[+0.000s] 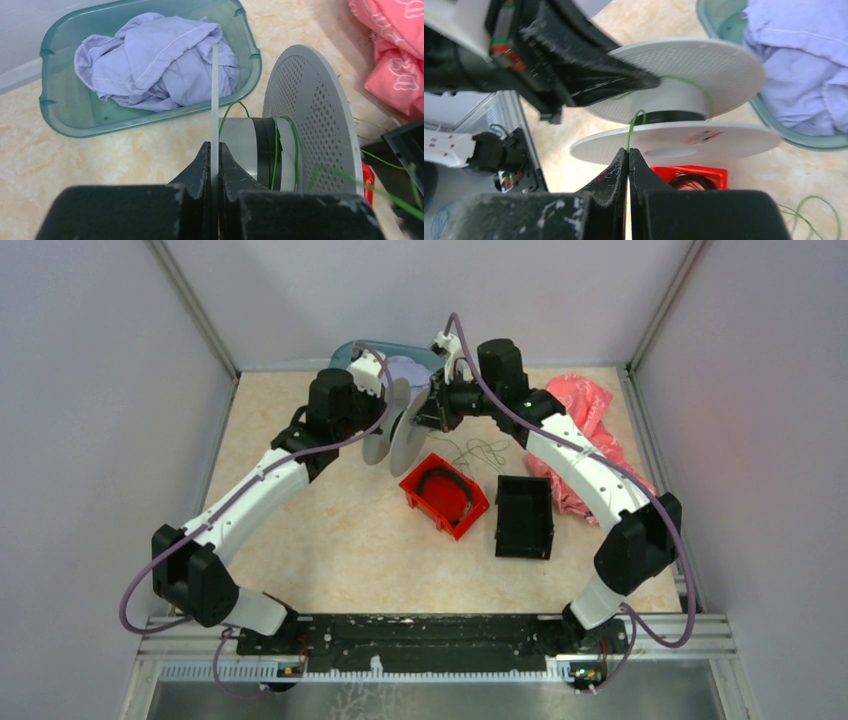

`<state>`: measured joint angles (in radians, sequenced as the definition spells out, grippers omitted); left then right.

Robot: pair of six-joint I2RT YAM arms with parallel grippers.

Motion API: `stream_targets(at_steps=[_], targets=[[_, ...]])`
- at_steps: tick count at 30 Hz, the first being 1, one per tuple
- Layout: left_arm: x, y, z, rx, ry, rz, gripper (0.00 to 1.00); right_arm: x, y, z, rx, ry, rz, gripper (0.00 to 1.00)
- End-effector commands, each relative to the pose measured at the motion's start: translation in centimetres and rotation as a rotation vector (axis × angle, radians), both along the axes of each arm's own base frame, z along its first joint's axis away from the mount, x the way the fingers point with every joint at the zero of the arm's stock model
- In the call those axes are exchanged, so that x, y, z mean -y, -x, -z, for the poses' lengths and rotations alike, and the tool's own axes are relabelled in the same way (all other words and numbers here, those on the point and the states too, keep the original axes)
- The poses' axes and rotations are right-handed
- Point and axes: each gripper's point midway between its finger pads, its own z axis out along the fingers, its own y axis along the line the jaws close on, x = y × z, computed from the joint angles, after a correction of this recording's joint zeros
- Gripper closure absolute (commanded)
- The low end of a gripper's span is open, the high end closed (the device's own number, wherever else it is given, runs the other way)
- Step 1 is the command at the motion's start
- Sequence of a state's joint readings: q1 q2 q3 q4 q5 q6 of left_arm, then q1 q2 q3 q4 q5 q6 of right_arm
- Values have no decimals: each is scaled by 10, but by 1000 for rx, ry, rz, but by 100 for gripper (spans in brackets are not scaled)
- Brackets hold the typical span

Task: Wrap the cables
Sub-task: Wrap the cable around the cable reel.

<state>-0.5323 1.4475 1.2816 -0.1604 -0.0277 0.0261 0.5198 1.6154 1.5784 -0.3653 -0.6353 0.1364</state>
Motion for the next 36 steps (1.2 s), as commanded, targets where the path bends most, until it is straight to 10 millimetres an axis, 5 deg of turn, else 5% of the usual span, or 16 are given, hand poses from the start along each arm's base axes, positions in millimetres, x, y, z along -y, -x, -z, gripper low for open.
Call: stream_targets(at_steps=[1,12,23,32,36], targets=[[13,13,-33,83,50,92,100,13,-30,-23,70,-18,127,100],[18,20,-44,91,71,137,100,48,-63,-2,86,65,262,100],[19,24,-62,116,85,152,100,78,-79,46,44,138,318,91],[18,23,-66,117,97,152,100,92,-81,78,-10,184,301,77],[15,22,-68,118,102,143,100,99,-79,77,-12,182,283,68]])
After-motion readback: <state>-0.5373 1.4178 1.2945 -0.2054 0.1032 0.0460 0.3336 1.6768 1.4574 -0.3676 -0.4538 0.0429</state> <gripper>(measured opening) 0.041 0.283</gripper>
